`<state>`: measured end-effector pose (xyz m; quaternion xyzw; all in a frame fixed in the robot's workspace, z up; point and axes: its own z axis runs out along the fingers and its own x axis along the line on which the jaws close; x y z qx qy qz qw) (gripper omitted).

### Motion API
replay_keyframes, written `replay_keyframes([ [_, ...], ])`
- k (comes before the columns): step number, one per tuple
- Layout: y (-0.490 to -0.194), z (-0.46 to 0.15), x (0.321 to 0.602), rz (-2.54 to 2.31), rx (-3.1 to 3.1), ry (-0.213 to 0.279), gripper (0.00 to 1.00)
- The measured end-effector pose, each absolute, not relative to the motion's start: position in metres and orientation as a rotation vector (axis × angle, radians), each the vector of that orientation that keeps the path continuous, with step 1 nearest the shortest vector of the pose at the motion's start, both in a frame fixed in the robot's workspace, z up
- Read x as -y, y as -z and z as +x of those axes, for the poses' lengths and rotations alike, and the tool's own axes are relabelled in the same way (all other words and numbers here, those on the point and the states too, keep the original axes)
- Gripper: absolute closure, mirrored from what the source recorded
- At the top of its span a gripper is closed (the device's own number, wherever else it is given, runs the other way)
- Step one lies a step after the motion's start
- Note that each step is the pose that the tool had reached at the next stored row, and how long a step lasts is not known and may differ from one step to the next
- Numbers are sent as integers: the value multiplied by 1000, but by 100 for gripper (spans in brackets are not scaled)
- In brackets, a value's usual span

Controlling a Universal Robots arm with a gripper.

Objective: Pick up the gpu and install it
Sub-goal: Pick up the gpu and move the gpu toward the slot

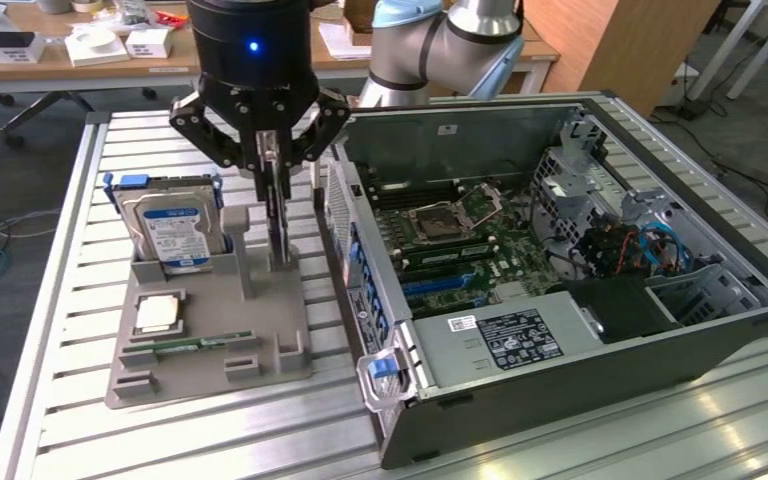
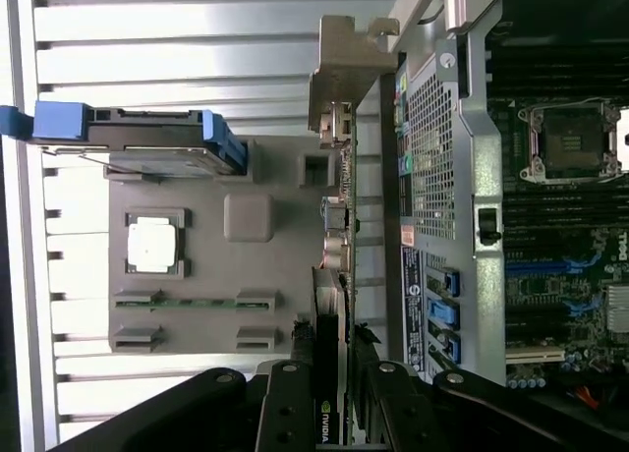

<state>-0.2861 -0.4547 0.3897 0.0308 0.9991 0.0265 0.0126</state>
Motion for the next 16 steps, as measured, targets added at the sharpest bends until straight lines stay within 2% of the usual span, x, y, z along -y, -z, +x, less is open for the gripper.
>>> replay_keyframes([
  [16,-405,-286,455,96,-3114,-82,74],
])
